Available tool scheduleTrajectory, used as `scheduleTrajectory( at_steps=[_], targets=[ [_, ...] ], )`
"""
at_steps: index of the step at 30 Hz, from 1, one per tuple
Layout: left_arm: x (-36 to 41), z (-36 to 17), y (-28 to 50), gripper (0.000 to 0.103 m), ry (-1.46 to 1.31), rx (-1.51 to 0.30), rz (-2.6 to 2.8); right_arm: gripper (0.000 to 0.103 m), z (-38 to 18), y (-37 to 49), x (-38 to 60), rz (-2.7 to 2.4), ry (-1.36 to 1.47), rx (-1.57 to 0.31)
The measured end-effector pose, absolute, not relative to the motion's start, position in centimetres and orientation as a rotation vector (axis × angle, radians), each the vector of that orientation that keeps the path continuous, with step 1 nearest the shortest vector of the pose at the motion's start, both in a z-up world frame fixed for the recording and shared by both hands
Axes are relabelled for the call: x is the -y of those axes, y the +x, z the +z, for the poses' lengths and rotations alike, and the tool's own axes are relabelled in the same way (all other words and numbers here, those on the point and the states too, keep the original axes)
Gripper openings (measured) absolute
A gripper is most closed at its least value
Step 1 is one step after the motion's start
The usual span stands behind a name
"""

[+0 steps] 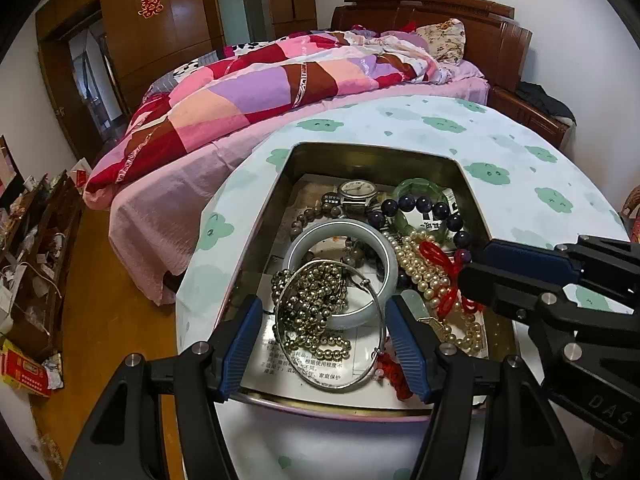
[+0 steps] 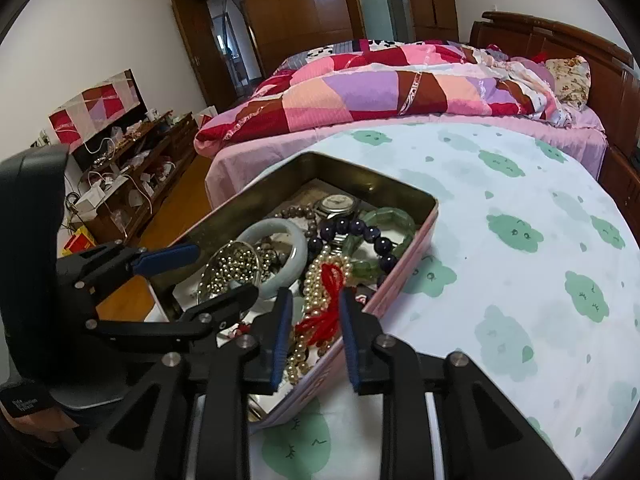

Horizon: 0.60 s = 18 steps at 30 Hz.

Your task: Organize jewelry

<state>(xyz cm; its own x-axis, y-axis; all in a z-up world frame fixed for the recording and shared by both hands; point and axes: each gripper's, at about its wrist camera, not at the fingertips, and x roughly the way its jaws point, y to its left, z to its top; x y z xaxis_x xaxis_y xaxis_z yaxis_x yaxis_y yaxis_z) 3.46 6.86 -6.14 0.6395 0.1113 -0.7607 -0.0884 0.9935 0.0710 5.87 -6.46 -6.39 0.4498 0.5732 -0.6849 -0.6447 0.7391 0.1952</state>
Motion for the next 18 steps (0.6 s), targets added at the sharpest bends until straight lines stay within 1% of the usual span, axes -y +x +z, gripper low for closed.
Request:
scheduleTrajectory(
  at_steps=[2, 4, 5, 7, 8, 9, 14, 16, 18],
  targets=[
    [-6.7, -6.2, 3.5, 0.064, 0.040, -0.873, 0.124, 0.027, -6.4, 5.9, 6.5, 0.755, -0.094, -0.804],
    [-6.3, -6.4, 3.5, 0.069, 0.063, -0.878, 0.123, 0.038, -6.4, 5.9, 6.3, 0.778, -0.089, -0.806],
    [-6.2, -6.4, 3.4, 0.071, 0.069, -0.881, 0.124, 0.046, -6.4, 5.6, 6.2, 0.788, -0.092, -0.802],
    [-6.0, -6.3, 3.2, 0.071, 0.078, -0.884, 0.138, 0.057, -6.0, 5.2, 6.0, 0.762, -0.116, -0.781],
    [-6.1, -6.1, 3.0, 0.071, 0.071, -0.878, 0.139, 0.066, -5.8, 5.1, 6.1, 0.753, -0.117, -0.772],
    [-6.2, -5.7, 2.9, 0.072, 0.060, -0.871, 0.144, 0.070, -5.6, 5.1, 6.3, 0.747, -0.110, -0.764],
    [-6.9, -3.8, 2.0, 0.073, 0.037, -0.821, 0.185, 0.071, -4.2, 4.8, 7.3, 0.731, -0.071, -0.735],
    [-7.1, -2.8, 1.5, 0.077, 0.032, -0.790, 0.203, 0.076, -3.2, 4.3, 7.8, 0.722, -0.059, -0.700],
    [-7.6, -1.7, 0.9, 0.082, -0.004, -0.753, 0.209, 0.086, -2.2, 3.7, 8.3, 0.709, -0.045, -0.658]
  ],
)
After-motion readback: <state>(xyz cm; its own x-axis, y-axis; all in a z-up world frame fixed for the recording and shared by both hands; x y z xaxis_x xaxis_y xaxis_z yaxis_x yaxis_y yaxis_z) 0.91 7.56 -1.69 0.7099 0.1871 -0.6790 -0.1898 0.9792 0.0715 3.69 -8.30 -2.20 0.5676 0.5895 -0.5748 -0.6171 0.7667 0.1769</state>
